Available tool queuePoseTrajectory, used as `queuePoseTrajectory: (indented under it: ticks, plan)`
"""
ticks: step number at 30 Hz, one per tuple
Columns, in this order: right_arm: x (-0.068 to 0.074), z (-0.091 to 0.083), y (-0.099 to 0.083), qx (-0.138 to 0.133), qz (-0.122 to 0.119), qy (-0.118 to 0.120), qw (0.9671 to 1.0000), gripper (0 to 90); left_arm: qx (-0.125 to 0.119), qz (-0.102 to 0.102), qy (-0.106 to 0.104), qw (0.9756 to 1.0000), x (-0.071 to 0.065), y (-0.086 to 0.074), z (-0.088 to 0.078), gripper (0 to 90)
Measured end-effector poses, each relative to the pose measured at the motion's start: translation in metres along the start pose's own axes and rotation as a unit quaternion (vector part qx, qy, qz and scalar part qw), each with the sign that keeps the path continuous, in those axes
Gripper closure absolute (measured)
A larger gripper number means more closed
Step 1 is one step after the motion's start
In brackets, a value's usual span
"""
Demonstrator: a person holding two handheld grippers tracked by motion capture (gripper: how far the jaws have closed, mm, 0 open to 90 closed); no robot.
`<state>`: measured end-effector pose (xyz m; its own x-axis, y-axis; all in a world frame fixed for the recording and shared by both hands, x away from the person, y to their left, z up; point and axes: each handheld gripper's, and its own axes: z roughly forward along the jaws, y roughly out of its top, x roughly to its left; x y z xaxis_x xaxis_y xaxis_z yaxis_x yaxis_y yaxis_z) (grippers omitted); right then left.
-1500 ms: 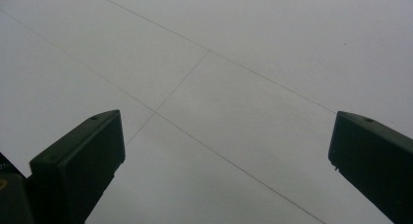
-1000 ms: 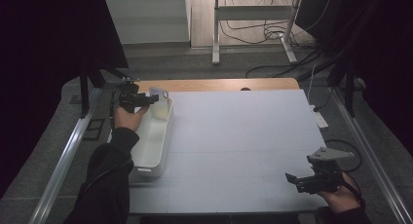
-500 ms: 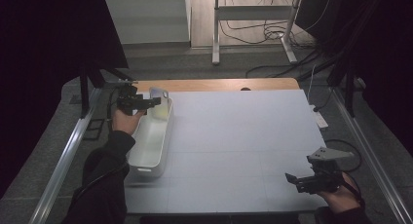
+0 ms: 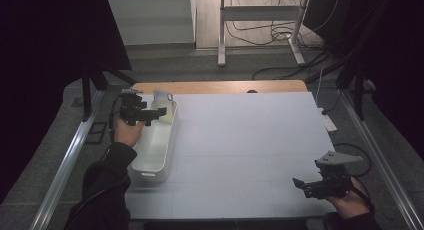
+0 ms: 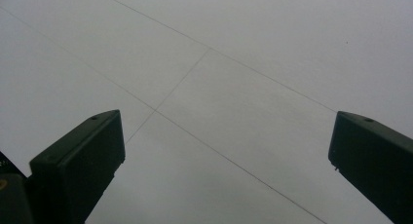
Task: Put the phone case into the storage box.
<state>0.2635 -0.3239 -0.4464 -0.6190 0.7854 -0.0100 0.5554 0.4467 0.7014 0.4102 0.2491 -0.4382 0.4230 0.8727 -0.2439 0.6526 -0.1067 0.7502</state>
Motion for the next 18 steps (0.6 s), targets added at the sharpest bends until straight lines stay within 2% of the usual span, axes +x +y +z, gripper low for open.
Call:
queuePoseTrajectory:
  ticks: [12, 18]
  plan:
    - [0.0, 0.0, 0.0, 0.002, -0.001, -0.001, 1.0, 0.0, -0.012, 0.031, -0.008, 0.9994, -0.023, -0.01, -0.01, 3.8]
    - [0.0, 0.0, 0.0, 0.002, -0.001, -0.001, 1.0, 0.0, -0.014, 0.039, -0.01, 0.9991, -0.03, -0.017, -0.013, 3.8]
